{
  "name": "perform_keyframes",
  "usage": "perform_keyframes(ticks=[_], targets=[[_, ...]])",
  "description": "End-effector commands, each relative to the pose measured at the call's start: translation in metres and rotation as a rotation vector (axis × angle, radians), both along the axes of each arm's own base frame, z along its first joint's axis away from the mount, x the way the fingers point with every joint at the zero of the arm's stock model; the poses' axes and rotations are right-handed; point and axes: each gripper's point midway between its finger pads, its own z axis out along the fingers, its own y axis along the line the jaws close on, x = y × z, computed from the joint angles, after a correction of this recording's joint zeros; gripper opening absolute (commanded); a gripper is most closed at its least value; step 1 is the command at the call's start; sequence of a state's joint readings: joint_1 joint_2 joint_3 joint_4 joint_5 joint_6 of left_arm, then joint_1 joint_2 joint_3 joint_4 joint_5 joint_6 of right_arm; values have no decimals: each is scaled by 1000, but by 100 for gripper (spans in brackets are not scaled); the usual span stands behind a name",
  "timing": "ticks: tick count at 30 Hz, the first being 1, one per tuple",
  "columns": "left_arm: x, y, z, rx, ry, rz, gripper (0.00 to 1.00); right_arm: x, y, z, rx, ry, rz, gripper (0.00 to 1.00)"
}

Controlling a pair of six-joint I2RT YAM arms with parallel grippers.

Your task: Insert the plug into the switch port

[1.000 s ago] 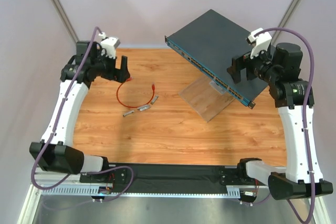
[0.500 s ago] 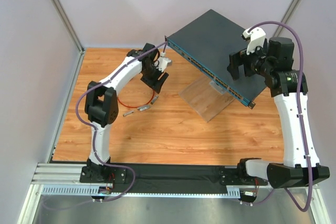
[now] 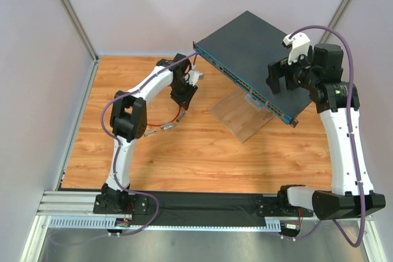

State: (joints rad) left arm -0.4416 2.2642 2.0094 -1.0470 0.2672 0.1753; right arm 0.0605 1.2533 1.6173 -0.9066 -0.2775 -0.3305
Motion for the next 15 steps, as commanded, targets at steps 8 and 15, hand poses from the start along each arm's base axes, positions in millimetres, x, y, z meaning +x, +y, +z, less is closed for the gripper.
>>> perform_keyframes(ticks=[8, 15], targets=[[-5, -5, -20, 27, 78, 10, 45, -6, -4, 13, -21, -34, -8, 100], [-11, 5, -42, 95, 111, 17, 44, -7, -3, 17, -18, -40, -4, 100]])
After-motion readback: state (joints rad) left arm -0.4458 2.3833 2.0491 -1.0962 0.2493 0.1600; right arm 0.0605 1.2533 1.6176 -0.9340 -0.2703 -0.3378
